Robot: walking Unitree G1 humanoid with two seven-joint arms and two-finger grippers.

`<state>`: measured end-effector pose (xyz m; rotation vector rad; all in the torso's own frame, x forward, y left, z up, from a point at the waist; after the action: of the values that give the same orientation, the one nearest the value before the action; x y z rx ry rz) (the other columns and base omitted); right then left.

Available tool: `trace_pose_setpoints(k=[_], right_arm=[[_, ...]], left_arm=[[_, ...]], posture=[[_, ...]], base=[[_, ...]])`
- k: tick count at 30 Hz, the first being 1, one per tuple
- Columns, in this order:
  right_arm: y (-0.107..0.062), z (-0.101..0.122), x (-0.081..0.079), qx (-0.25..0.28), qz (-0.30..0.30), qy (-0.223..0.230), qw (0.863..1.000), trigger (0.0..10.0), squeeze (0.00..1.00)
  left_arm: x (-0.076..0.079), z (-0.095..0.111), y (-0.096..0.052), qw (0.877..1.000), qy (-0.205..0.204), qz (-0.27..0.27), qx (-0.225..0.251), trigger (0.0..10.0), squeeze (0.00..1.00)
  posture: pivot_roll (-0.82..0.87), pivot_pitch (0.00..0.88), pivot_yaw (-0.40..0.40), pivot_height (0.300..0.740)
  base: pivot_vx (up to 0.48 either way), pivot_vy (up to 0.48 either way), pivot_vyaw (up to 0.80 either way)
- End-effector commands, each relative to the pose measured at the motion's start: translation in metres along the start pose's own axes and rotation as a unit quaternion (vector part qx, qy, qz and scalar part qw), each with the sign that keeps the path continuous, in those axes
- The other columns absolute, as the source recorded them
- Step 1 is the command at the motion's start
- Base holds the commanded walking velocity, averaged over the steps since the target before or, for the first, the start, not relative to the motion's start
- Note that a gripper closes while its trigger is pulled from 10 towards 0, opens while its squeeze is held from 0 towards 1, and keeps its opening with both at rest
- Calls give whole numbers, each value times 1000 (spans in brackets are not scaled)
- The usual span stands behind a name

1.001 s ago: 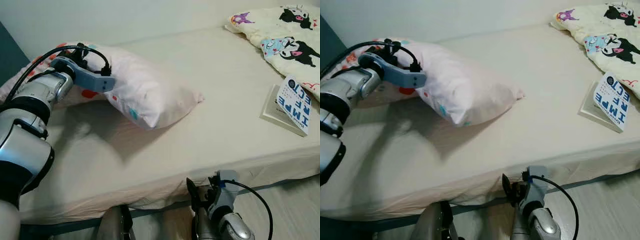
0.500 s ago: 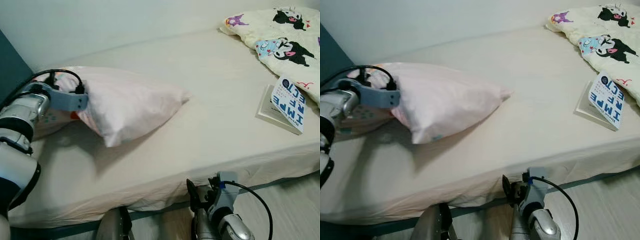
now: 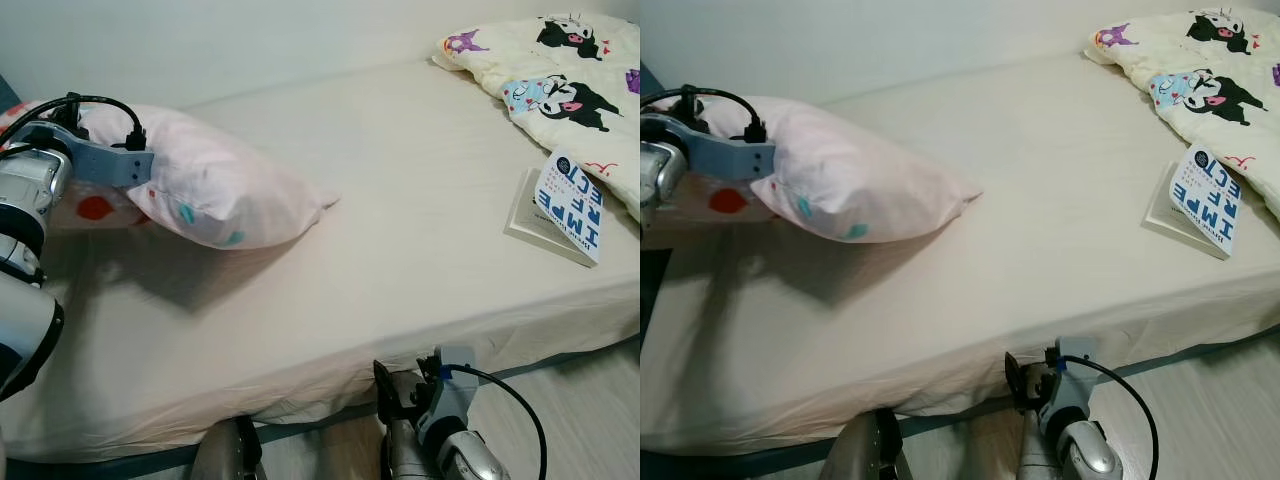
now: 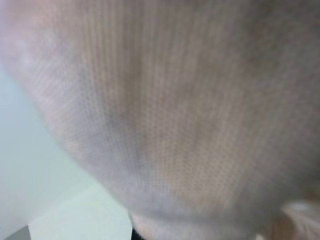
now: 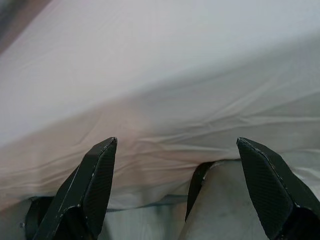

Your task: Clean up the room

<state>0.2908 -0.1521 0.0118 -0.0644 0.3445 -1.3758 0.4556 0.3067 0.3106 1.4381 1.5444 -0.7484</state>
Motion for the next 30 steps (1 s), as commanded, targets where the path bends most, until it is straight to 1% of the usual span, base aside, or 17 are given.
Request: trace_pose_setpoints(k=[1,4,5,6,7,8,9,10,11,13,17,18,20,23,25,27,30], right_arm=[[-4,-5,-1,-6,-1,8,1000,10000,0],[-4,-6,-1,-7,-1,9,1000,10000,0],[-4,-6,-1,-8,-1,9,1000,10000,0],[-4,-6,-1,-9,-1,10,1000,10000,0],[-3,-7,-1,-9,0,10,1000,10000,0],[-3,-7,-1,-10,0,10,1000,10000,0],[-3,-7,-1,-11,0,10,1000,10000,0],[-3,-7,-1,-11,0,10,1000,10000,0],[-3,-7,-1,-11,0,11,1000,10000,0],[-3,-7,-1,-12,-1,10,1000,10000,0],[-3,-7,-1,-12,-1,9,1000,10000,0],[-3,-7,-1,-12,-2,10,1000,10000,0],[-2,-7,0,-12,-2,11,1000,10000,0],[0,-7,0,-13,-1,13,1000,10000,0],[0,-7,0,-13,-1,13,1000,10000,0],[1,-7,0,-14,1,14,1000,10000,0],[3,-8,-1,-15,2,15,1000,10000,0]], left_arm=[[-15,-28,-2,999,13,20,-38,0,0],[-13,-20,-1,1000,-6,17,-25,0,0],[-7,-13,-1,1000,-13,7,-12,2549,0],[-3,-7,-1,1000,-16,-1,-3,2549,0],[5,-3,-1,1000,-19,-17,2,7255,0],[11,0,-2,999,-21,-27,5,10000,0],[20,4,-3,999,-27,-38,9,10000,133],[20,4,-3,999,-27,-38,9,10000,133],[27,7,-5,998,-29,-49,11,10000,1000],[45,10,-8,996,-44,-77,7,10000,1000],[55,9,-11,994,-53,-97,1,10000,1000],[69,6,-15,989,-75,-129,-12,10000,1000],[96,1,-25,971,-136,-192,-38,10000,1000],[120,-1,-37,945,-196,-254,-56,10000,1000],[123,-1,-39,941,-204,-263,-57,10000,1000],[153,4,-59,910,-218,-351,-41,10000,1000],[178,11,-80,879,-207,-430,-13,10000,1000]], posture=[[-228,192,123,581],[-227,193,122,581],[-226,195,119,581],[-226,195,119,581],[-226,197,119,581],[-226,197,119,581],[-227,197,117,581],[-227,197,117,581],[-228,197,117,581],[-231,198,117,581],[-232,198,117,581],[-229,195,117,581],[-227,192,114,581],[-221,188,114,581],[-221,188,114,581],[-213,181,109,581],[-209,180,108,581]], base=[[0,0,0],[0,0,0],[0,0,0],[0,0,0],[0,0,0],[0,0,0],[0,0,0],[0,0,0],[0,0,0],[0,0,0],[0,0,0],[0,0,0],[0,0,0],[0,0,0],[0,0,0],[0,0,0],[0,0,0]])
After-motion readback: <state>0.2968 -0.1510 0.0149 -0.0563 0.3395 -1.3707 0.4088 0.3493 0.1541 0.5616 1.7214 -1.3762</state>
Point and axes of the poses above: a point about 5 cm out from each wrist's last joint towards the gripper, its own y axis pointing out of the wrist towards the gripper, its own z axis along the axis of the wrist's last joint, x = y × z, the point moved 6 cm from there along y, pointing out of the wrist towards the gripper, and after that the axes turned 1 degree about y, right-handed, at the moved point
